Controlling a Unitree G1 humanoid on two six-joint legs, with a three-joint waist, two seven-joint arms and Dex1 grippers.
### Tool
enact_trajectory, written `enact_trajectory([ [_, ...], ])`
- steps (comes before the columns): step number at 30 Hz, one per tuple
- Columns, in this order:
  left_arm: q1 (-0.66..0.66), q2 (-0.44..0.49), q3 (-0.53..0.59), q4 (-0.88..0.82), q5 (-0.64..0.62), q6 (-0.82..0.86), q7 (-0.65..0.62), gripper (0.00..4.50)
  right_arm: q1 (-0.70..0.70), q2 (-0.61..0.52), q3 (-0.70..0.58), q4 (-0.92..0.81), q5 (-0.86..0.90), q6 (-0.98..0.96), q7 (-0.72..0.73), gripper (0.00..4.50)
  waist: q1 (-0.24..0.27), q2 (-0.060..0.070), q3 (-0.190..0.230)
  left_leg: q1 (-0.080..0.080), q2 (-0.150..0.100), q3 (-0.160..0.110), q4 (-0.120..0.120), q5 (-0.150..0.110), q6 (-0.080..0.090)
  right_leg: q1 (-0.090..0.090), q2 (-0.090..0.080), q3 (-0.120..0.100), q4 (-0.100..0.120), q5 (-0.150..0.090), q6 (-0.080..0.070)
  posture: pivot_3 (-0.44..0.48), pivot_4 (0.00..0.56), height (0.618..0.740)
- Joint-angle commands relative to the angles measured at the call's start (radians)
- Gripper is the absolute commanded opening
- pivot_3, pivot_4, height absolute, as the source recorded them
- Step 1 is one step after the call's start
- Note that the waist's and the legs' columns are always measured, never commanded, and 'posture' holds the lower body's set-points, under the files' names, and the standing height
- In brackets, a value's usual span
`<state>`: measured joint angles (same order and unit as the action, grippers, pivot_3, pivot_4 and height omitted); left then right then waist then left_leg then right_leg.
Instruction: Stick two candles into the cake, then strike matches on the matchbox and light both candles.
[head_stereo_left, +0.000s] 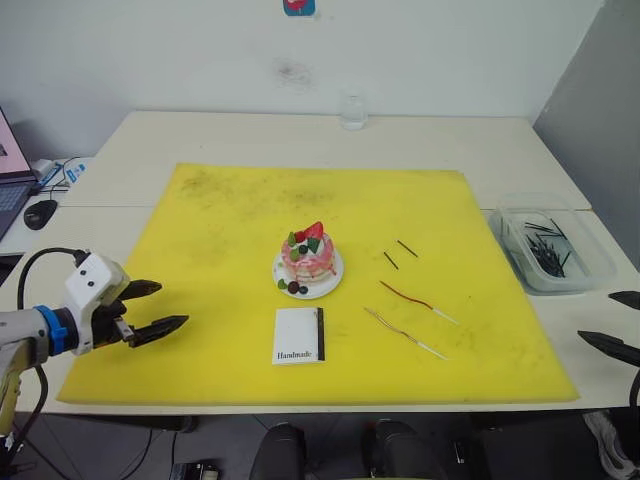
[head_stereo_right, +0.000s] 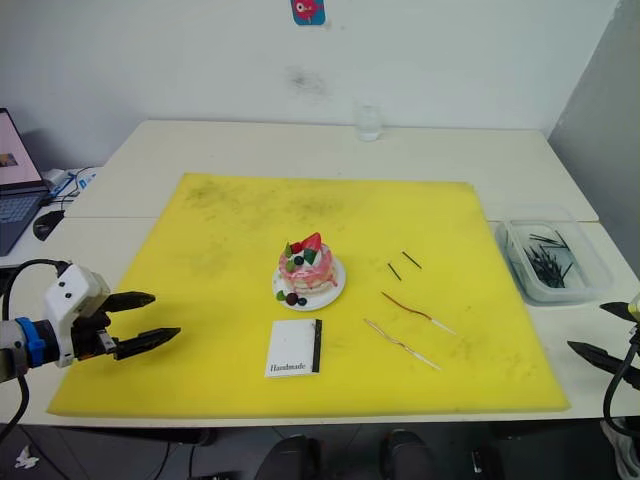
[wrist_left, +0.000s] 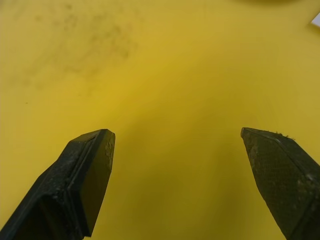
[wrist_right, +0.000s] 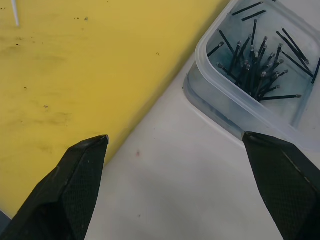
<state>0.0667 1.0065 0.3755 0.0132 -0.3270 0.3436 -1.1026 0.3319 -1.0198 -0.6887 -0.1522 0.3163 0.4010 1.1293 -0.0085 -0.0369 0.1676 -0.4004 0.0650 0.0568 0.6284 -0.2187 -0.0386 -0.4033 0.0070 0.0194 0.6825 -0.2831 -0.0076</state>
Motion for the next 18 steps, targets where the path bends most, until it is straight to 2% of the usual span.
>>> enact_trajectory([
  [1, 0.016, 0.021, 0.003, -0.029, -0.003, -0.016, -0.029, 4.5, -0.021, -0.008, -0.042, -0.015, 0.018, -0.02, 0.001, 4.46, 0.0, 0.0, 0.0, 0.0, 0.0, 0.0, 0.0, 0.0, 0.0, 0.0, 0.0, 0.0, 0.0, 0.0, 0.0, 0.0, 0.15, 0.729],
  [10, 0.091, 0.001, 0.012, -0.348, -0.189, 0.15, -0.1, 4.5, -0.052, -0.017, -0.034, -0.16, 0.1, 0.082, 0.004, 4.46, 0.0, 0.0, 0.0, 0.0, 0.001, -0.001, 0.0, 0.0, 0.0, 0.0, 0.0, 0.0, 0.0, 0.0, 0.0, 0.0, 0.15, 0.729],
  [15, 0.034, -0.068, -0.049, -0.516, -0.319, 0.223, -0.043, 4.5, -0.112, -0.017, 0.035, -0.309, 0.174, 0.181, -0.036, 4.46, 0.0, 0.001, 0.0, 0.0, 0.0, -0.001, 0.001, 0.0, 0.0, 0.001, 0.0, 0.001, 0.001, 0.001, 0.001, 0.0, 0.15, 0.729],
  [18, -0.03, -0.141, -0.14, -0.601, -0.36, 0.234, 0.008, 4.5, -0.162, -0.016, 0.124, -0.386, 0.201, 0.238, -0.083, 4.46, 0.0, 0.0, 0.0, 0.0, 0.0, -0.001, 0.002, 0.0, 0.0, 0.002, 0.0, 0.0, 0.0, 0.001, 0.002, 0.0, 0.15, 0.729],
])
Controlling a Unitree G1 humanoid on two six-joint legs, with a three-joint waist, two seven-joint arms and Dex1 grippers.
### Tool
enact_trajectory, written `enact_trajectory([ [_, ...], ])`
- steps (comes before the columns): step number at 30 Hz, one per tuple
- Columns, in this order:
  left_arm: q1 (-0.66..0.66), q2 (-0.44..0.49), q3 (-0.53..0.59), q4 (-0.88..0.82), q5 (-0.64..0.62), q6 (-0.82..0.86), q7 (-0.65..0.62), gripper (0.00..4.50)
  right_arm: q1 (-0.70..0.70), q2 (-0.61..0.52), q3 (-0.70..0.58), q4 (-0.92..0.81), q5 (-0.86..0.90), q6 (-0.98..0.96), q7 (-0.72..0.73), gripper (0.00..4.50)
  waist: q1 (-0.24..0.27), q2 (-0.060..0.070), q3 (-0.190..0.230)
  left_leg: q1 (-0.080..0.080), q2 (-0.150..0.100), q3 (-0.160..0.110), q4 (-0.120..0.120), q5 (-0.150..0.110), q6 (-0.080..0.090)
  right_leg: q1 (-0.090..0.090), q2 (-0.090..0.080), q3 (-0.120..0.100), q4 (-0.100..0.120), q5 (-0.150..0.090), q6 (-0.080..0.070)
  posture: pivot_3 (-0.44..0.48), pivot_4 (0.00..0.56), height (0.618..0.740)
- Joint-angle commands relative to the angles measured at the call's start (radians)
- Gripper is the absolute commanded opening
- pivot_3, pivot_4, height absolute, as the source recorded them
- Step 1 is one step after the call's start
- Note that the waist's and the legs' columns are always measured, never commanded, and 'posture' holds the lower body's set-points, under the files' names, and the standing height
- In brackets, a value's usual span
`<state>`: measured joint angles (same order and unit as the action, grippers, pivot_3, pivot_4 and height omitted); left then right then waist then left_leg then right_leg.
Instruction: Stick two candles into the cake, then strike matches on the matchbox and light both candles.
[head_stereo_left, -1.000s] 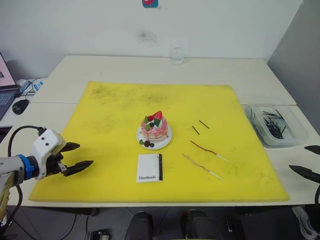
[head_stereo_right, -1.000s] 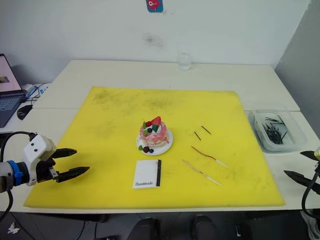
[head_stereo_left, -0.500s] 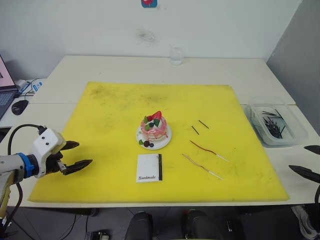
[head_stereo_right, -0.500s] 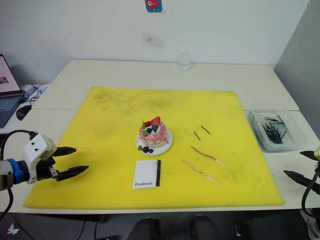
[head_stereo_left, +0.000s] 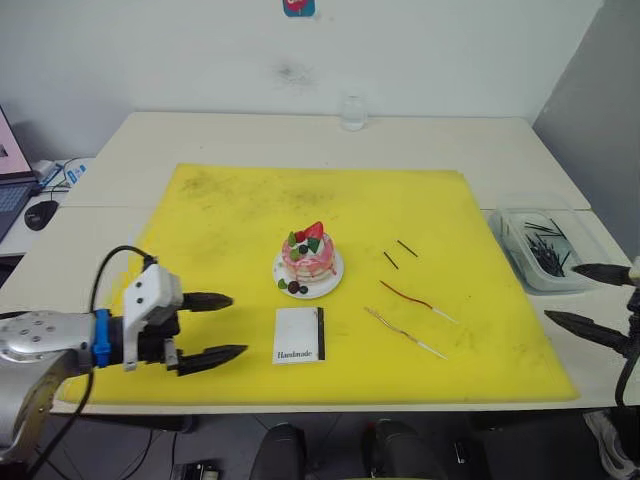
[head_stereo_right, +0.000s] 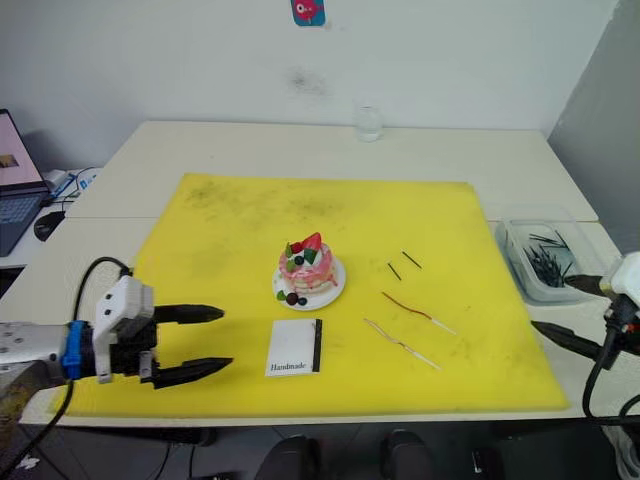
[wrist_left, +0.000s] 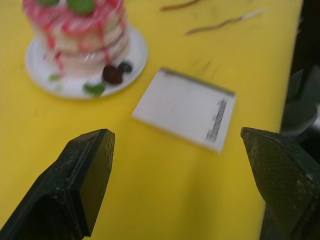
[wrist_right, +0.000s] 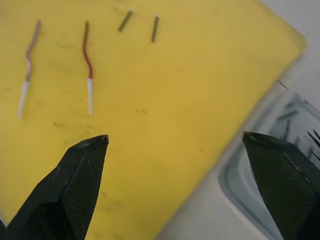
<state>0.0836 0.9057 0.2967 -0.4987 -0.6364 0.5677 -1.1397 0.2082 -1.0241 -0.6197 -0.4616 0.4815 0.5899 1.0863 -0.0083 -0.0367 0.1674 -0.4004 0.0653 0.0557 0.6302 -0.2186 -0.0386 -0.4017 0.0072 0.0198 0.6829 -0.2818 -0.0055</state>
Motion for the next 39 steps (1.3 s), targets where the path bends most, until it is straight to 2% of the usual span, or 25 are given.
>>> enact_trajectory([
  [1, -0.071, -0.061, -0.09, -0.101, -0.062, 0.021, 0.062, 4.5, -0.062, -0.011, 0.091, -0.093, 0.039, 0.07, -0.064, 4.46, 0.0, 0.0, 0.0, 0.0, 0.0, 0.0, 0.0, 0.0, 0.0, 0.001, 0.0, 0.0, 0.0, 0.0, 0.0, 0.0, 0.15, 0.729],
  [6, -0.179, -0.158, -0.225, -0.097, -0.039, 0.011, 0.118, 4.5, -0.171, -0.008, 0.286, -0.119, -0.02, 0.143, -0.178, 4.46, 0.0, 0.0, 0.0, 0.001, -0.002, -0.001, 0.003, 0.0, 0.0, 0.003, 0.002, 0.0, 0.0, 0.001, 0.001, 0.0, 0.15, 0.729],
  [14, -0.225, -0.222, -0.331, -0.096, -0.019, -0.015, 0.131, 4.5, -0.274, 0.01, 0.497, -0.125, -0.055, 0.231, -0.26, 4.46, 0.0, 0.0, 0.0, 0.0, -0.002, -0.002, 0.003, 0.0, 0.0, 0.003, 0.005, 0.0, 0.0, 0.001, 0.001, 0.0, 0.15, 0.729],
  [21, -0.237, -0.239, -0.375, -0.094, -0.01, -0.031, 0.129, 4.5, -0.31, 0.054, 0.603, -0.075, -0.123, 0.218, -0.323, 4.46, 0.0, 0.0, 0.0, 0.0, -0.002, -0.002, 0.004, 0.0, 0.0, 0.003, 0.005, 0.0, 0.0, 0.001, 0.001, 0.0, 0.15, 0.729],
  [29, -0.244, -0.241, -0.388, -0.092, -0.01, -0.031, 0.131, 4.5, -0.319, 0.095, 0.658, -0.046, -0.172, 0.212, -0.349, 4.46, 0.0, 0.0, 0.0, 0.0, -0.002, -0.002, 0.004, 0.0, 0.0, 0.003, 0.006, 0.0, 0.0, 0.001, 0.001, 0.0, 0.15, 0.729],
  [32, -0.237, -0.24, -0.389, -0.096, -0.008, -0.033, 0.131, 4.5, -0.324, 0.104, 0.673, -0.042, -0.178, 0.243, -0.36, 3.87, 0.0, 0.0, 0.0, 0.0, -0.002, -0.003, 0.004, 0.0, 0.0, 0.003, 0.005, 0.0, 0.0, 0.001, 0.001, 0.0, 0.15, 0.729],
  [39, -0.222, -0.237, -0.384, -0.098, -0.007, -0.038, 0.13, 4.5, -0.326, 0.096, 0.687, -0.067, -0.167, 0.288, -0.343, 1.4, 0.0, 0.0, 0.0, 0.0, -0.002, -0.003, 0.005, 0.0, 0.0, 0.003, 0.005, 0.0, 0.0, 0.001, 0.001, 0.0, 0.15, 0.729],
])
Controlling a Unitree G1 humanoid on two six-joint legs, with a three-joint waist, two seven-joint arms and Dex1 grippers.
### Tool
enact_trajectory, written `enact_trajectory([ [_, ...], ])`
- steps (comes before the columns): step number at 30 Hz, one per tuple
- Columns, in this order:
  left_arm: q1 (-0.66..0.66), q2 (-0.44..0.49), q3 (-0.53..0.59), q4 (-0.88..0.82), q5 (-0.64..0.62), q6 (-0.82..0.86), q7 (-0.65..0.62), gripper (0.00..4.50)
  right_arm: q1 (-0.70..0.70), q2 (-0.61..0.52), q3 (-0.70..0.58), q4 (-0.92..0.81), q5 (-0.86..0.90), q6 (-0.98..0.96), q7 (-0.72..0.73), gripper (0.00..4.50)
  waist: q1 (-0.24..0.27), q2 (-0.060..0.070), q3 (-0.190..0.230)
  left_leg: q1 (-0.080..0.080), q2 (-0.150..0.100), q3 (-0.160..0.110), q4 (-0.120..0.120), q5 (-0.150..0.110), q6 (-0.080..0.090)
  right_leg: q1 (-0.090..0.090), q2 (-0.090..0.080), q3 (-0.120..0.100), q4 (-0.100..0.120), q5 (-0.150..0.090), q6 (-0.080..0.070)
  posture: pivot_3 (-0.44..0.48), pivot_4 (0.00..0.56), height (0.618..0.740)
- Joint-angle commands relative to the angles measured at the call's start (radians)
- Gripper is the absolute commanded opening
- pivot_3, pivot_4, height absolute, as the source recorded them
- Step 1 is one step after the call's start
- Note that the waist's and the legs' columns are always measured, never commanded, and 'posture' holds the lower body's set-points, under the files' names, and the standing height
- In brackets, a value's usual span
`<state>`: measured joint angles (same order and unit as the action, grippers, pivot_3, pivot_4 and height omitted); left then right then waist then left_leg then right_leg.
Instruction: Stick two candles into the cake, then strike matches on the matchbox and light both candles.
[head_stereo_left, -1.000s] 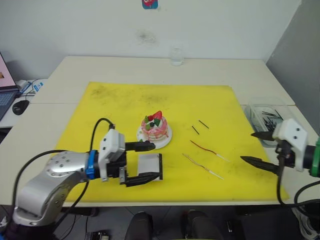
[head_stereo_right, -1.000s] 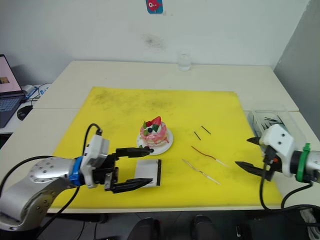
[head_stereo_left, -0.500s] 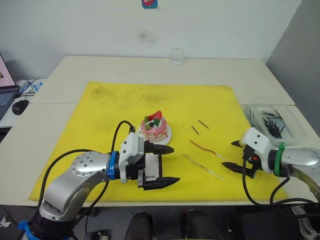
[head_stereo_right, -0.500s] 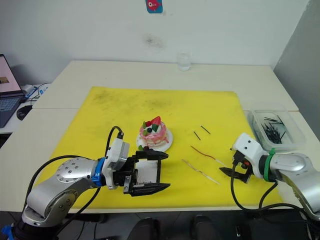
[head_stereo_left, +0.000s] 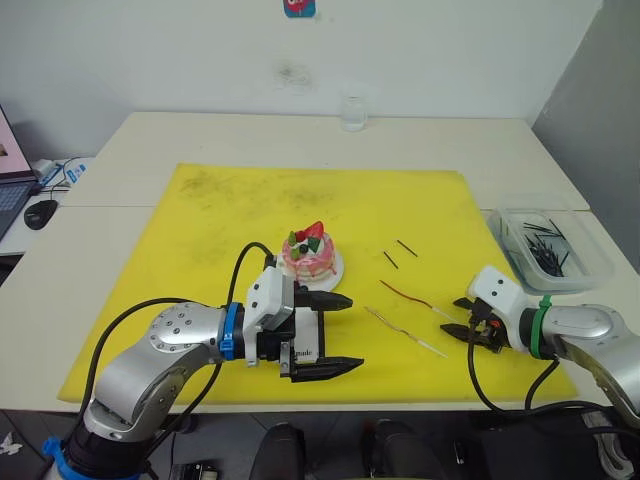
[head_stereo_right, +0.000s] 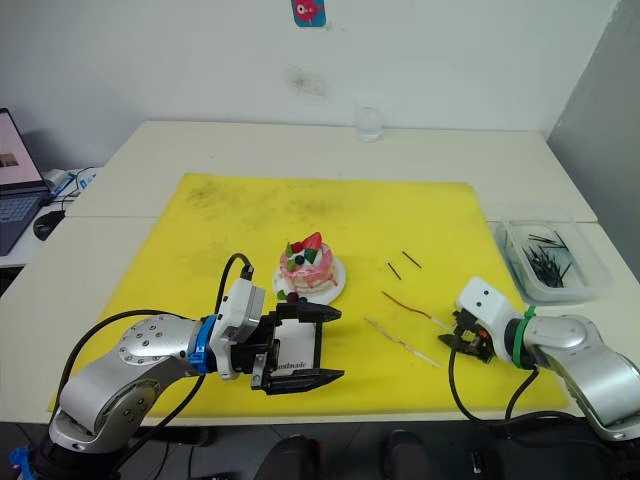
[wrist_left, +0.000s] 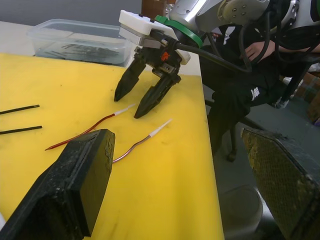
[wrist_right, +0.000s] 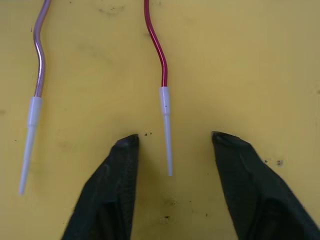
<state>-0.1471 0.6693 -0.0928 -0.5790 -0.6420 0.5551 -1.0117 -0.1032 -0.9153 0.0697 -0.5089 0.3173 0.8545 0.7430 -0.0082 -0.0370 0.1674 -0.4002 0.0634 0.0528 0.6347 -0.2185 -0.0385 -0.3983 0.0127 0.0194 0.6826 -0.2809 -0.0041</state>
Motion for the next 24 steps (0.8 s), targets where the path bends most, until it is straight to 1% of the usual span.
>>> enact_trajectory([
  [1, 0.011, 0.001, 0.008, -0.016, -0.001, -0.027, 0.0, 4.5, -0.018, -0.013, -0.003, -0.023, 0.002, 0.032, 0.003, 1.07, 0.0, 0.0, 0.0, 0.0, 0.0, 0.0, 0.0, 0.0, 0.0, 0.0, 0.0, 0.0, 0.0, 0.0, 0.0, 0.0, 0.15, 0.729],
  [4, 0.02, 0.004, 0.013, -0.011, 0.0, -0.032, -0.003, 4.5, -0.03, -0.008, -0.008, -0.032, 0.017, 0.055, 0.01, 0.01, 0.0, 0.0, 0.0, 0.0, 0.0, 0.0, 0.001, 0.0, 0.0, 0.001, 0.0, 0.0, 0.0, 0.0, 0.0, 0.0, 0.15, 0.729],
  [10, 0.039, 0.018, 0.033, 0.009, 0.001, -0.034, 0.006, 4.5, -0.044, 0.003, -0.044, -0.053, 0.068, 0.11, 0.018, 0.01, 0.0, 0.0, 0.0, 0.0, 0.0, -0.001, 0.001, 0.0, 0.0, 0.001, 0.0, 0.0, 0.0, 0.0, 0.0, 0.0, 0.15, 0.729],
  [14, 0.042, 0.039, 0.073, 0.026, -0.028, 0.034, 0.047, 4.5, -0.05, 0.016, -0.132, -0.074, 0.148, 0.166, 0.027, 0.01, 0.0, 0.0, 0.0, 0.0, 0.0, -0.002, 0.001, 0.0, 0.0, 0.0, 0.0, -0.001, 0.0, 0.0, 0.0, 0.0, 0.15, 0.729],
  [16, 0.04, 0.056, 0.099, 0.036, -0.075, 0.09, 0.054, 4.5, -0.051, 0.017, -0.183, -0.082, 0.189, 0.193, 0.031, 0.01, 0.0, 0.0, 0.0, 0.0, 0.001, -0.003, 0.001, 0.0, 0.0, 0.0, 0.0, -0.002, 0.0, 0.0, 0.0, 0.0, 0.15, 0.729],
  [19, 0.041, 0.074, 0.152, 0.051, -0.184, 0.201, 0.071, 4.5, -0.063, 0.036, -0.287, -0.09, 0.279, 0.249, 0.031, 0.01, 0.0, 0.0, 0.0, 0.0, 0.001, -0.004, 0.0, 0.0, 0.0, 0.0, 0.0, -0.002, 0.0, 0.0, 0.0, 0.0, 0.15, 0.729],
  [20, 0.041, 0.072, 0.166, 0.055, -0.209, 0.225, 0.083, 4.5, -0.069, 0.048, -0.323, -0.094, 0.315, 0.267, 0.029, 0.01, 0.0, 0.0, 0.0, 0.0, 0.001, -0.005, 0.0, 0.0, 0.0, 0.0, 0.0, -0.001, 0.0, 0.0, 0.0, 0.0, 0.15, 0.729],
  [22, 0.036, 0.073, 0.18, 0.063, -0.232, 0.249, 0.092, 4.5, -0.082, 0.064, -0.35, -0.097, 0.357, 0.29, 0.017, 0.01, 0.0, 0.0, 0.0, -0.001, 0.001, -0.006, 0.0, 0.0, 0.0, 0.0, 0.0, -0.001, -0.001, 0.0, 0.0, 0.0, 0.15, 0.729],
  [24, 0.011, 0.029, 0.21, 0.08, -0.342, 0.313, 0.153, 4.5, -0.136, 0.147, -0.417, -0.106, 0.482, 0.342, -0.024, 0.01, 0.0, -0.001, 0.001, -0.001, 0.001, -0.007, 0.0, 0.0, 0.0, 0.001, 0.0, -0.002, -0.001, 0.0, 0.0, 0.0, 0.15, 0.729],
])
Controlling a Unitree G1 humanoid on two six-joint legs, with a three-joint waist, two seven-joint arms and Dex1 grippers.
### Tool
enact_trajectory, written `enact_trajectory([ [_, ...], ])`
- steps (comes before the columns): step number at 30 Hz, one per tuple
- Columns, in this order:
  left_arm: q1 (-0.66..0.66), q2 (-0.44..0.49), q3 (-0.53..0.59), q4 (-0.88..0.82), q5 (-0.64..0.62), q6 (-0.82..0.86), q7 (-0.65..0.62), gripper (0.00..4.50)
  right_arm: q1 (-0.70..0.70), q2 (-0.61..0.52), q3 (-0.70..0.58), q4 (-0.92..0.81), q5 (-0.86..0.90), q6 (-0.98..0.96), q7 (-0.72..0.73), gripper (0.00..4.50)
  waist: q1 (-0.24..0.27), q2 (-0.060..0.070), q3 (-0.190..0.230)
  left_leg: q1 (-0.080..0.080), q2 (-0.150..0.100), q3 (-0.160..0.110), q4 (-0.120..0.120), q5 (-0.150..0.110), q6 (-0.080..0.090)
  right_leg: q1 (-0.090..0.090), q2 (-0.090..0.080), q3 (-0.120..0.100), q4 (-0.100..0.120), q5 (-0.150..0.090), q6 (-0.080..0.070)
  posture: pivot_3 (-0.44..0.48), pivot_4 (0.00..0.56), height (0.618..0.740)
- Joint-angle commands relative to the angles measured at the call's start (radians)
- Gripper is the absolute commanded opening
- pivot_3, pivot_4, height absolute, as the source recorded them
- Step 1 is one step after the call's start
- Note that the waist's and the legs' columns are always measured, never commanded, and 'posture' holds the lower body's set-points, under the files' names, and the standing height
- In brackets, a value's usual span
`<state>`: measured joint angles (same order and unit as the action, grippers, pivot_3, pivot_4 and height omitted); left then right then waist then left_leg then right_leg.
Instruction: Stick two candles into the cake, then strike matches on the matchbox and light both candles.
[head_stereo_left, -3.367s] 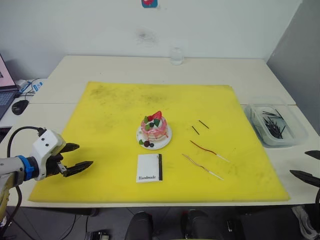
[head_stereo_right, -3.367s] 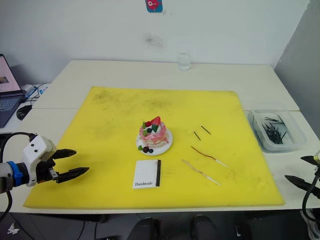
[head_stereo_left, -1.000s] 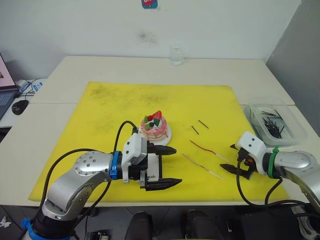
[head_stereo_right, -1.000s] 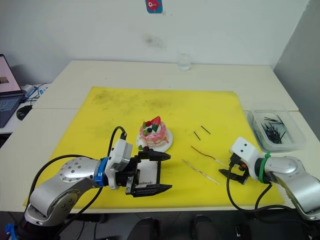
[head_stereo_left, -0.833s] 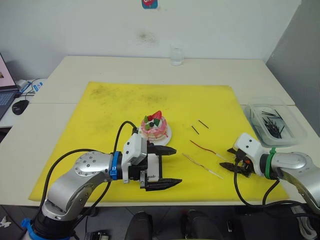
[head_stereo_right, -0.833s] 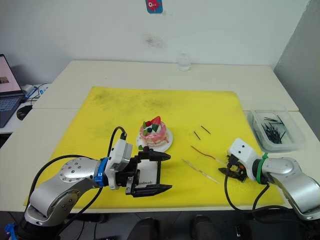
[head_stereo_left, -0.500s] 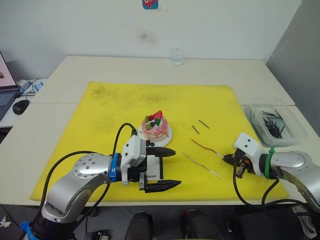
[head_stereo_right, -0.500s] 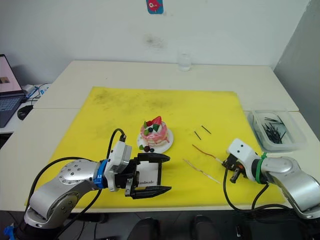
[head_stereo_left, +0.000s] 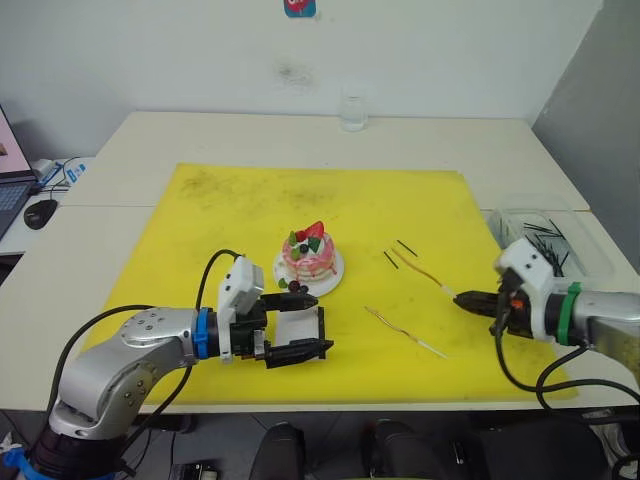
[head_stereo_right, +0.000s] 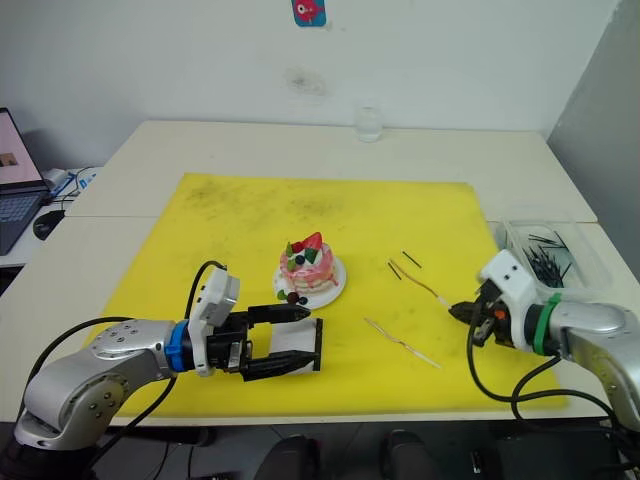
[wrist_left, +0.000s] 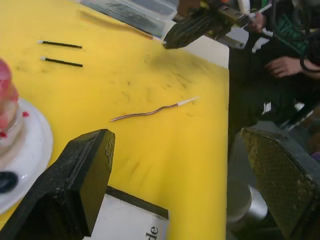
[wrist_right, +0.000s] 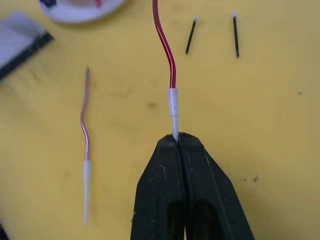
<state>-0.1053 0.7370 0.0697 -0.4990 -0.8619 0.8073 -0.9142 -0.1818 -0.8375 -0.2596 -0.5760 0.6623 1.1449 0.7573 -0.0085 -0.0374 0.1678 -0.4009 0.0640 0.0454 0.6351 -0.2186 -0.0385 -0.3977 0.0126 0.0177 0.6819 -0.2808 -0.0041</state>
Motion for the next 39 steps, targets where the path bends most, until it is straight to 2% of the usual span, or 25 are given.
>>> enact_trajectory([
  [1, -0.046, -0.066, 0.059, 0.005, -0.181, 0.092, 0.092, 4.5, -0.089, 0.114, -0.113, -0.044, 0.2, 0.078, -0.066, 0.01, 0.0, 0.0, 0.0, 0.0, 0.0, -0.001, 0.0, 0.0, 0.0, 0.0, 0.0, 0.0, 0.0, 0.0, 0.0, 0.0, 0.15, 0.729],
  [5, -0.117, -0.168, 0.077, 0.031, -0.444, 0.178, 0.246, 4.5, -0.208, 0.273, -0.142, -0.043, 0.423, 0.154, -0.219, 0.01, -0.002, 0.0, 0.0, 0.0, 0.0, -0.005, 0.0, 0.0, 0.0, 0.001, 0.0, -0.002, 0.001, 0.0, 0.0, 0.0, 0.15, 0.729],
  [8, -0.158, -0.226, 0.079, 0.065, -0.595, 0.184, 0.358, 4.5, -0.279, 0.349, -0.136, -0.002, 0.601, 0.153, -0.358, 0.01, -0.003, 0.0, 0.0, -0.001, 0.0, -0.006, 0.0, 0.0, 0.0, 0.002, 0.0, -0.002, 0.0, 0.0, 0.0, 0.0, 0.15, 0.729],
  [11, -0.19, -0.272, 0.067, 0.081, -0.69, 0.167, 0.445, 4.5, -0.309, 0.355, -0.104, 0.037, 0.777, 0.125, -0.48, 0.01, -0.006, 0.0, 0.0, -0.001, -0.001, -0.006, 0.0, 0.0, 0.0, 0.002, 0.0, -0.002, -0.001, 0.0, 0.0, 0.0, 0.15, 0.729],
  [15, -0.232, -0.321, 0.065, 0.104, -0.78, 0.134, 0.528, 4.5, -0.31, 0.302, -0.039, 0.07, 0.97, 0.066, -0.599, 0.01, -0.007, 0.0, 0.0, -0.002, -0.001, -0.006, 0.0, 0.0, 0.0, 0.002, 0.0, -0.002, -0.001, 0.0, 0.001, 0.0, 0.15, 0.729],
  [24, -0.287, -0.328, 0.032, 0.124, -0.808, 0.13, 0.551, 4.5, -0.302, 0.207, 0.104, 0.065, 1.17, -0.083, -0.724, 0.01, -0.014, 0.0, 0.0, -0.001, -0.002, -0.006, 0.001, 0.0, 0.0, 0.002, 0.002, -0.003, -0.001, 0.0, 0.0, 0.0, 0.15, 0.729],
  [39, -0.297, -0.374, 0.014, 0.13, -0.807, 0.1, 0.573, 4.5, -0.277, 0.135, 0.186, 0.036, 1.224, -0.203, -0.744, 0.01, -0.016, 0.0, 0.0, -0.002, -0.002, -0.006, 0.0, 0.0, 0.0, 0.002, 0.002, -0.002, -0.002, 0.0, 0.0, 0.0, 0.15, 0.729],
])
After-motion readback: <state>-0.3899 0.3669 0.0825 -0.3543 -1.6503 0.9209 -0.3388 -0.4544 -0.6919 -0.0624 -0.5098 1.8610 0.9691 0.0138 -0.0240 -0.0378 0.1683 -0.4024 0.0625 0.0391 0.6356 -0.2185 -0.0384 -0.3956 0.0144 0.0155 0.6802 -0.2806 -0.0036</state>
